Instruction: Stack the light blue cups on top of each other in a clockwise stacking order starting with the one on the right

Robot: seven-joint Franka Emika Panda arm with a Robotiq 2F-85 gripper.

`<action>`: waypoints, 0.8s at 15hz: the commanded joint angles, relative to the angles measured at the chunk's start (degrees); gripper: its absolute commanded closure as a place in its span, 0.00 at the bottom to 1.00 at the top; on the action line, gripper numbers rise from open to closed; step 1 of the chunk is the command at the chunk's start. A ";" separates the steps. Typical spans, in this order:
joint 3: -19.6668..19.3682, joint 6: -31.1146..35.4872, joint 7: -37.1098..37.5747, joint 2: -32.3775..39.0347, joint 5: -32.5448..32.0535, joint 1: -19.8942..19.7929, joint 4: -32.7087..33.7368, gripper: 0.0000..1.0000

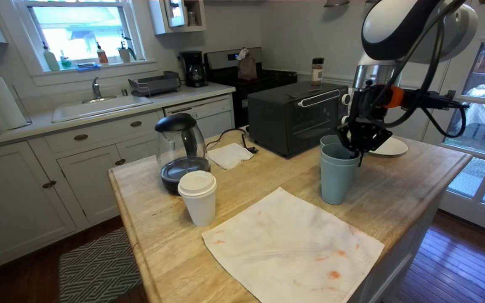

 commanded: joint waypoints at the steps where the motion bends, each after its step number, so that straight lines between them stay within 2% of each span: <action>1: 0.23 -2.30 -3.85 -1.99 4.02 -0.30 0.08 0.98; 7: -0.54 -9.64 -8.73 -8.44 7.25 -0.81 0.16 0.98; 12: -2.24 -11.44 -8.11 -14.41 6.77 -1.14 1.13 0.98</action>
